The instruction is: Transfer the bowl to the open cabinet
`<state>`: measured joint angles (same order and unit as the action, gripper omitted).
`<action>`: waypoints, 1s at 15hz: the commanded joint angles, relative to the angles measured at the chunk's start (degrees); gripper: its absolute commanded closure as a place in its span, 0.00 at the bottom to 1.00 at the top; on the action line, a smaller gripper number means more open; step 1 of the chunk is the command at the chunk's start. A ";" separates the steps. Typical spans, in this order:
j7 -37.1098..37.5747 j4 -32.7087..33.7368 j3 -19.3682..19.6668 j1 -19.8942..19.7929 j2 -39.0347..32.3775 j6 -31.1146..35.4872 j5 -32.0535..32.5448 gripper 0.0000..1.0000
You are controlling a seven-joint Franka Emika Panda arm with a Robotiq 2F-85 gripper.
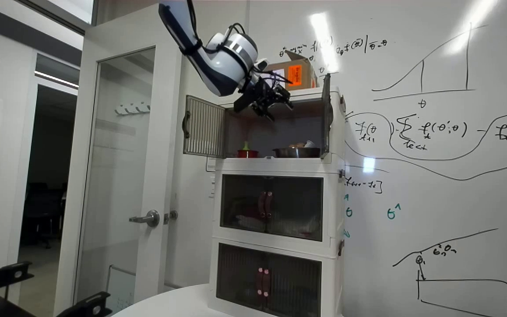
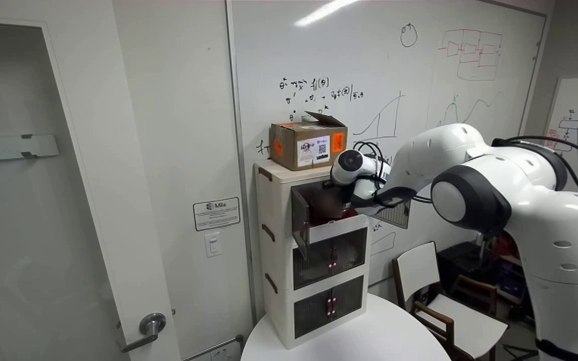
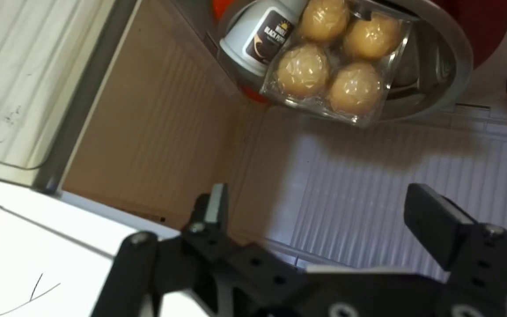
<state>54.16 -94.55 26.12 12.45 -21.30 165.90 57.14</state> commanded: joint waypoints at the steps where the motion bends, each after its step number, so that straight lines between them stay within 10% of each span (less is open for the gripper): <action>1: -8.00 -9.17 -4.38 -1.18 6.83 -1.69 -5.54 0.00; 15: -42.13 -37.28 -19.05 -12.42 25.60 -27.08 -51.67 0.00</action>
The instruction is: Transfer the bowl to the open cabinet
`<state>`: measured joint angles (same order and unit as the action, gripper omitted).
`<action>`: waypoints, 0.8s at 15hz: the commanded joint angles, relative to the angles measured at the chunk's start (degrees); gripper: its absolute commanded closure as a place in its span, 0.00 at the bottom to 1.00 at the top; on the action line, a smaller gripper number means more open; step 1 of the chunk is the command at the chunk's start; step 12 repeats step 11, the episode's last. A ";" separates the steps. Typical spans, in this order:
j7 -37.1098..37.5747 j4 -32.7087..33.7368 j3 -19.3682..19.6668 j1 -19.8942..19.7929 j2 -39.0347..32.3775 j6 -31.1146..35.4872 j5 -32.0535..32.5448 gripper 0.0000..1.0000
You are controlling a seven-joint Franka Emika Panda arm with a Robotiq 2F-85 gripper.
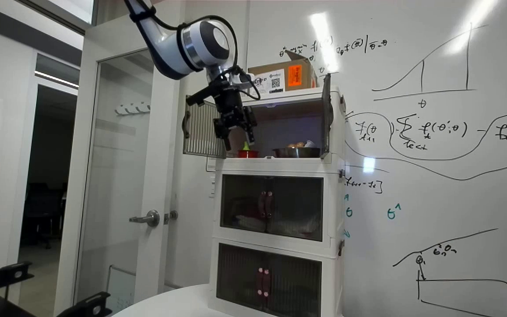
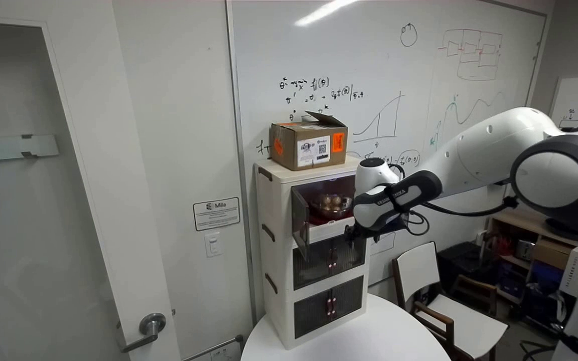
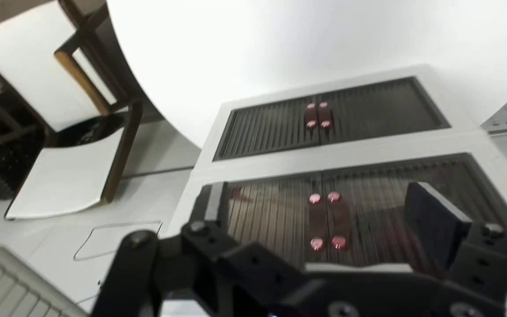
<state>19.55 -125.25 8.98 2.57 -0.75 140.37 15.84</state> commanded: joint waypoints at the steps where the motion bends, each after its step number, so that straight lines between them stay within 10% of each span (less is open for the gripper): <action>1: -10.36 -7.76 -2.00 -2.96 5.78 -2.75 -14.75 0.00; 12: -14.86 -9.82 -2.00 -6.21 6.71 -8.45 -20.21 0.00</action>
